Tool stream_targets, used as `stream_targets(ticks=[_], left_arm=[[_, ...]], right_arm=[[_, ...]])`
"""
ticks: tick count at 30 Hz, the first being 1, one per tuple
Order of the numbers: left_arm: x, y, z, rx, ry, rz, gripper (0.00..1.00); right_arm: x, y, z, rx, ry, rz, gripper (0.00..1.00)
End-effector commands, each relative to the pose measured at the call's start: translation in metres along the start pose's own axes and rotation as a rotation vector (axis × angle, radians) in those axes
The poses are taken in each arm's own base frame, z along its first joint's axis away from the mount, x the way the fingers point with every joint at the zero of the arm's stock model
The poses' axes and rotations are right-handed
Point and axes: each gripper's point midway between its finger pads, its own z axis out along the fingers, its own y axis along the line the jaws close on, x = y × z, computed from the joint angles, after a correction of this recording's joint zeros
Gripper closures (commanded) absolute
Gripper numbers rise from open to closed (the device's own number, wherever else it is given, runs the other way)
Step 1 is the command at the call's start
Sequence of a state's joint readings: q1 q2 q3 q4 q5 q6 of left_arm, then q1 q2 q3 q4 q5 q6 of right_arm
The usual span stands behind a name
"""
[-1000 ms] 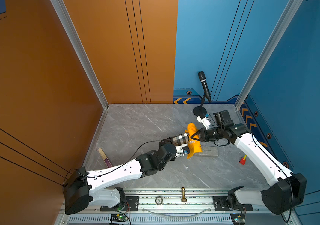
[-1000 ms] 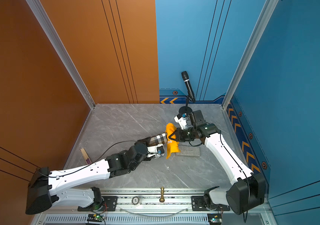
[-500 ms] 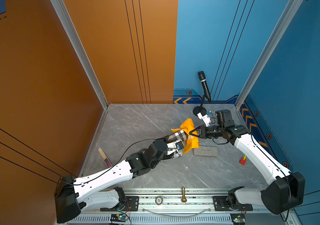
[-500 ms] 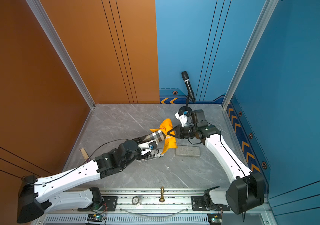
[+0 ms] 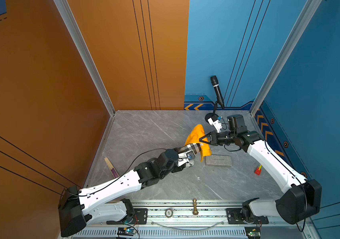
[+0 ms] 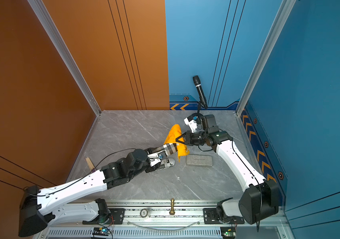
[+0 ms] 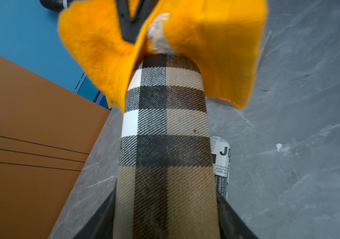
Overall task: Wipe the eyeglass case
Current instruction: Wipe the dirt from the eyeglass case.
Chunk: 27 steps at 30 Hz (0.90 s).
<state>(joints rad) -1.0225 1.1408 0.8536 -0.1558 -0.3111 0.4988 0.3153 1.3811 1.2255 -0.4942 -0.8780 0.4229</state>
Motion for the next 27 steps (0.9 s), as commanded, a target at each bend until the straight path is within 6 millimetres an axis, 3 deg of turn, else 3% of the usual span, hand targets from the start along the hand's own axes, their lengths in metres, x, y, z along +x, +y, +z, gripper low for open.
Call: stream_targets(ticks=[1,8,15,22,24,27], left_arm=[[-0.033,-0.001,-0.008,0.033,-0.115,-0.028,0.6],[-0.026,0.029,-0.009,-0.049,-0.109,-0.077,0.59],[-0.004,0.058,-0.017,-0.092,-0.081,-0.219,0.6],[0.017,0.061,-0.027,0.059,-0.085,-0.558,0.59],[0.009,0.065,-0.032,0.127,-0.142,-0.675,0.59],[-0.018,0.078,-0.04,0.275,-0.276,-0.863,0.59]], right_arm=[[-0.014,0.022,0.004,-0.085,-0.016,-0.054,1.0],[0.011,0.022,0.014,-0.121,0.045,-0.013,1.0],[0.038,0.033,-0.008,-0.131,0.082,-0.023,1.0],[0.018,0.011,-0.04,-0.021,-0.094,-0.026,1.0],[0.011,0.01,-0.047,-0.003,-0.152,-0.047,1.0],[0.0,0.017,-0.057,0.023,-0.235,-0.106,1.0]])
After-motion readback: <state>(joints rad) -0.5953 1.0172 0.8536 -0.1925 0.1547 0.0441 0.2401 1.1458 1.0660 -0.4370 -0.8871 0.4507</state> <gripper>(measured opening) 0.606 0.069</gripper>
